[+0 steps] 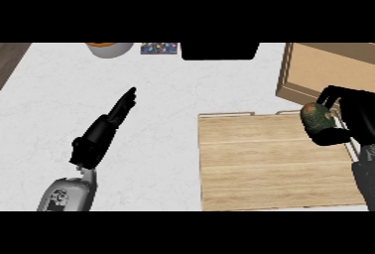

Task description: Pick the squash from the tray and place it in the cardboard box

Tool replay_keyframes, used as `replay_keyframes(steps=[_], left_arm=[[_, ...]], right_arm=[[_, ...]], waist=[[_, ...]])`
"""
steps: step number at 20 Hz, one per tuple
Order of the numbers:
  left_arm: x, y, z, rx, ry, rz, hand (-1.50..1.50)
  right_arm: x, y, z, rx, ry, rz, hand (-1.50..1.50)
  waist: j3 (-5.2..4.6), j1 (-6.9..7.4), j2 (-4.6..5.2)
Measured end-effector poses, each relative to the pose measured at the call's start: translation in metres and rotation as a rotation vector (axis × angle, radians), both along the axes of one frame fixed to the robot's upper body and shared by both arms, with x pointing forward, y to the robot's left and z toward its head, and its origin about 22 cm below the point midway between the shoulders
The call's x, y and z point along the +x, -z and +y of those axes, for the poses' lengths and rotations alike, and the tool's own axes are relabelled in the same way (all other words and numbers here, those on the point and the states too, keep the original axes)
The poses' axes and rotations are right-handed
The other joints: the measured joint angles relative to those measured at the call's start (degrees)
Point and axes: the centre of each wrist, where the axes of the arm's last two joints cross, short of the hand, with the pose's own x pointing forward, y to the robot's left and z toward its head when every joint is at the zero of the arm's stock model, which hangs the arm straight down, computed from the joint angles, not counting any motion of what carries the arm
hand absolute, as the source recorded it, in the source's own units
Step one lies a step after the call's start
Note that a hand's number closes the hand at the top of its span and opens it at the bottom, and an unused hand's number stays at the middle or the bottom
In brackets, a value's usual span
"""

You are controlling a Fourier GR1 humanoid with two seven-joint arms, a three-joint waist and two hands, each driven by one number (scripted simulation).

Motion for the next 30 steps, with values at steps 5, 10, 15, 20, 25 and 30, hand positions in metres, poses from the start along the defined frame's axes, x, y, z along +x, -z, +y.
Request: replay_keyframes(steps=[5, 10, 15, 20, 25, 30], left_arm=[[0.000, -0.001, 0.003, -0.002, -0.007, 0.002, 0.00], [0.002, -0.003, 0.002, 0.001, -0.003, 0.001, 0.00], [0.001, -0.002, -0.003, 0.001, 0.006, -0.003, 0.00], [0.005, 0.003, -0.006, -0.004, 0.008, -0.002, 0.00], [0.007, 0.004, -0.009, -0.006, 0.017, 0.001, 0.00], [0.011, 0.004, -0.002, -0.005, 0.016, -0.001, 0.00]], right_arm=[[-0.026, -0.055, 0.014, 0.062, -0.052, -0.100, 1.50], [-0.054, -0.096, 0.014, 0.128, -0.018, -0.205, 1.50], [-0.060, -0.122, 0.008, 0.192, 0.055, -0.264, 1.50], [-0.036, -0.145, -0.006, 0.197, 0.129, -0.300, 1.50], [-0.012, -0.163, -0.023, 0.210, 0.164, -0.315, 1.50], [0.018, -0.163, -0.043, 0.243, 0.182, -0.325, 1.50]], waist=[[0.00, -0.37, -0.14], [-0.01, -0.26, -0.07], [0.00, 0.17, 0.05], [0.02, 0.54, 0.19], [0.04, 0.71, 0.23], [0.03, 0.89, 0.30]])
